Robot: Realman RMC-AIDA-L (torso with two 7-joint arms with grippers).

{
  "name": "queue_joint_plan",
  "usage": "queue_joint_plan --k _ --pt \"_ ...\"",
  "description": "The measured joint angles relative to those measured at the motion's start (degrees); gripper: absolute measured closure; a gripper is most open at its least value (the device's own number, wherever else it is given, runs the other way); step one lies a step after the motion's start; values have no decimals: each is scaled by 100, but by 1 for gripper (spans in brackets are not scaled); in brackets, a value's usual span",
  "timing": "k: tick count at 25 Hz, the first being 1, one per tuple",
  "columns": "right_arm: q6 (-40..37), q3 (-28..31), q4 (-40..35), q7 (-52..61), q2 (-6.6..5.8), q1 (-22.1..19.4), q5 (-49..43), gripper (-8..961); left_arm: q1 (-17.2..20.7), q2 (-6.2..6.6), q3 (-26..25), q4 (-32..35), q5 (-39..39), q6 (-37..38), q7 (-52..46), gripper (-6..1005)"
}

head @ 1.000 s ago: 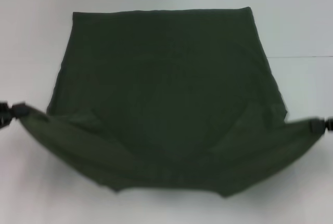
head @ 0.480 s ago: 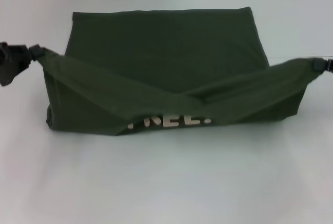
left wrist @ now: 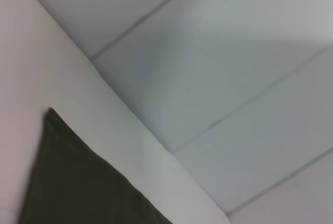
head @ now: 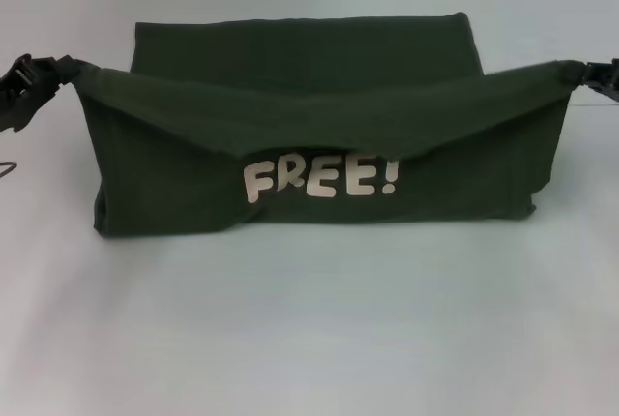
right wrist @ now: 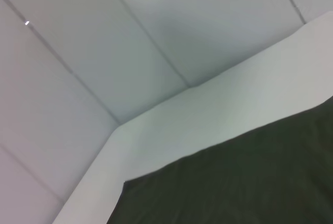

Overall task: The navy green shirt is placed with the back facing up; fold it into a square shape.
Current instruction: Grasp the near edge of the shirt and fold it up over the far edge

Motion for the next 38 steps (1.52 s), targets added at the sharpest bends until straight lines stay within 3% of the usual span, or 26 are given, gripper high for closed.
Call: queue_joint_plan --k 13,26,28,33,38 --pt "1582 -32 302 -454 425 299 236 925 -327 -324 -1 -336 -575 -1244 1389 972" --pt "2725 -93 528 -1186 696 674 247 924 -575 -577 -14 -578 -1017 -2060 2634 972" --pt "2887 -110 528 -1243 720 711 247 789 -600 -615 -30 -647 -1268 -2254 2892 972" --pt "3087 -205 512 -1262 737 741 247 679 -608 -684 -16 -659 -1629 -2605 3112 879" --pt "3125 -226 470 -1300 727 725 247 569 -615 -637 -4 -661 -1676 -2721 3152 750"
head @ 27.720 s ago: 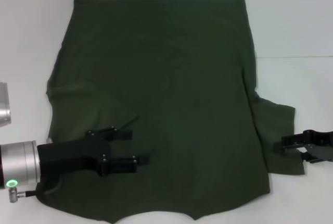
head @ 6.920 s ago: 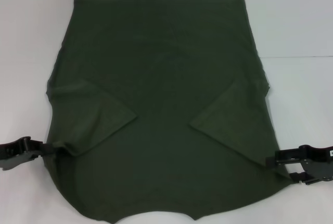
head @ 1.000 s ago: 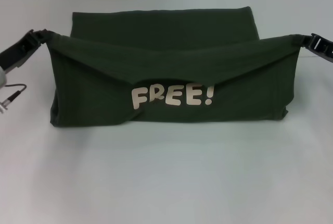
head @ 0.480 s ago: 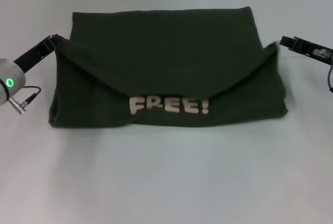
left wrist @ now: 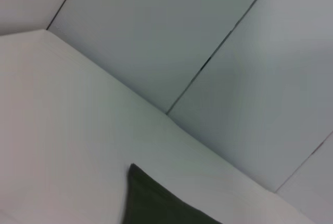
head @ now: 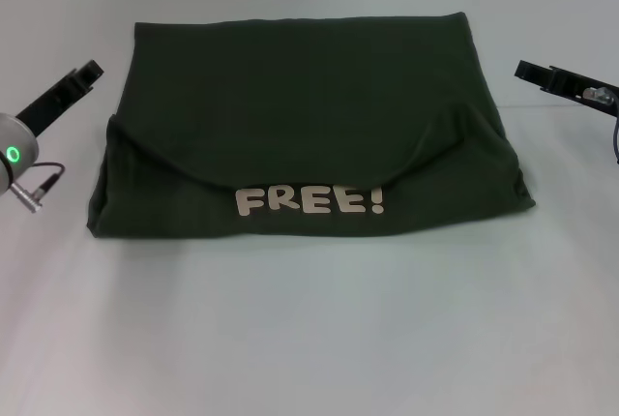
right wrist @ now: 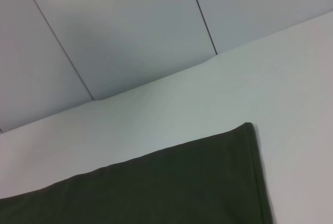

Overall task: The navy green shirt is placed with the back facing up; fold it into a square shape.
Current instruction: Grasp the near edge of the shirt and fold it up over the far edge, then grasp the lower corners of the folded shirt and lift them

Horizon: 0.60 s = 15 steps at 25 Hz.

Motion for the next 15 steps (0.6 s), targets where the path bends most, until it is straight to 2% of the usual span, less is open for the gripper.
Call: queue_joint_plan --k 3,6,8,10,11,12,13,15 --pt "-75 5 -18 -136 -34 -70 157 458 52 112 53 -8 29 127 -19 672" --pt "-397 -16 -80 -293 -109 -237 473 325 184 252 380 -38 43 519 -198 595" --pt "-722 -16 -131 -359 -182 -368 620 287 305 310 885 60 54 850 -421 356" --pt "-1125 -20 -150 -390 -272 -487 676 249 444 321 1434 313 134 1220 -627 291" --pt "-1541 -66 -158 -366 -385 -603 665 230 526 312 1670 492 239 1415 -789 258" --pt "-1744 -105 -160 -325 -444 -662 654 230 610 300 1853 665 345 1549 -948 225" --pt "-1744 -105 -160 -325 -444 -662 654 230 692 283 2008 855 509 1657 -1206 193" --pt "-2096 -224 -161 -183 -574 -788 650 230 828 274 2184 1143 915 1841 -1693 146"
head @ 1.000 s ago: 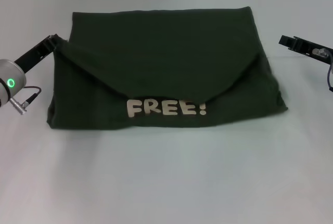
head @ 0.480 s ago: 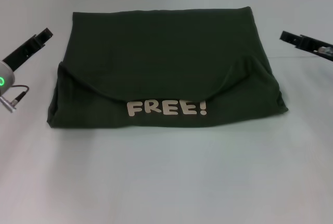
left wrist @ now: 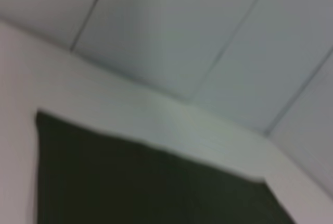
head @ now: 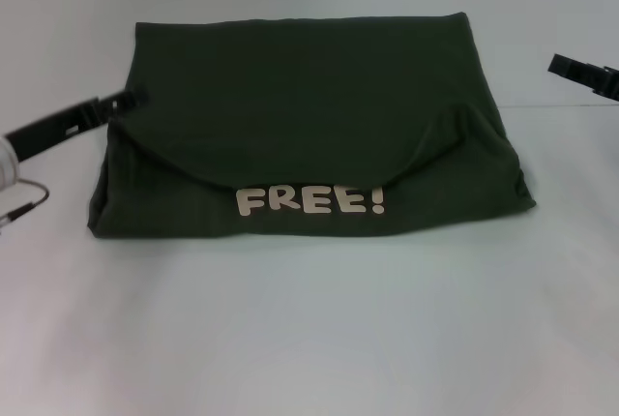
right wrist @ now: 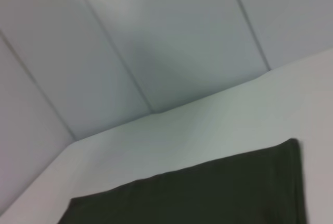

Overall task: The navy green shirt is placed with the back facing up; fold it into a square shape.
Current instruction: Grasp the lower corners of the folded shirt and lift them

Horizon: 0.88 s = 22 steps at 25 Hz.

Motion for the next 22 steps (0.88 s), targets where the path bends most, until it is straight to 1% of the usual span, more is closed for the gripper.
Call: queue_joint_plan --k 4,6,8,10,12,17,22 --pt "-540 -292 -11 370 -218 -182 -19 230 55 34 26 283 948 363 -631 92" --pt "-759 -427 -15 509 -292 -232 -34 229 56 44 33 443 1603 466 -1048 78" --pt "-883 -570 -16 617 -357 -281 -46 229 34 67 27 513 2088 497 -1387 79" --pt "-900 -652 -17 655 -378 -307 -50 229 17 88 9 536 2357 501 -1625 79" --pt "-865 -690 -17 661 -385 -321 -51 229 14 94 -8 559 2463 459 -1805 79" --pt "-842 -726 -17 664 -389 -332 -51 229 -9 92 41 515 2551 319 -1934 80" --pt "-834 -739 -17 666 -392 -335 -51 230 -15 59 95 421 2556 80 -1874 80"
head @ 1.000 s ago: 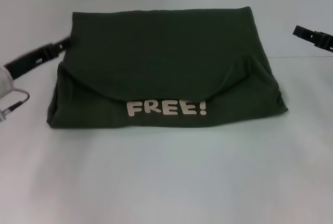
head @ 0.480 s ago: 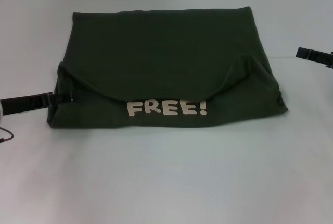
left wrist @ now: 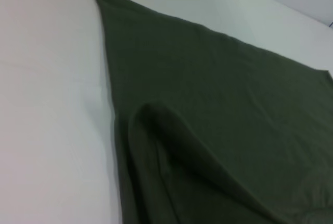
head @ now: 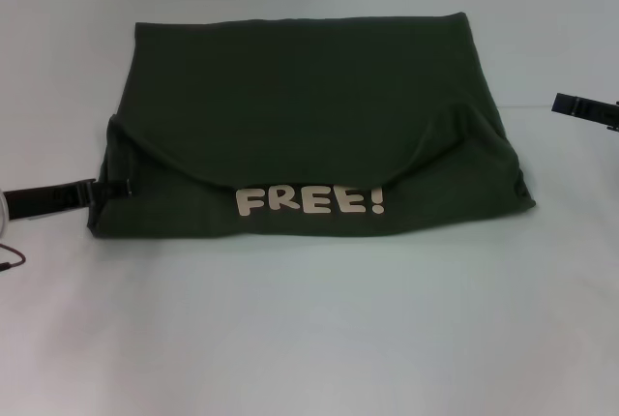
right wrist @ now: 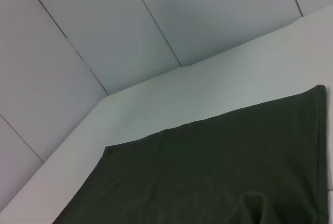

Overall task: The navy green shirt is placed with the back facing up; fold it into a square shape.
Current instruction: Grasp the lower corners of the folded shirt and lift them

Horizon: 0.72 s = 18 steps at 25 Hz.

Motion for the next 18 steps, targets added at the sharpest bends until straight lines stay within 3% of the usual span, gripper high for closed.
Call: queue_joint_plan --k 18 --pt "18 -8 0 0 13 -9 8 230 -78 -72 345 -361 8 -350 151 79"
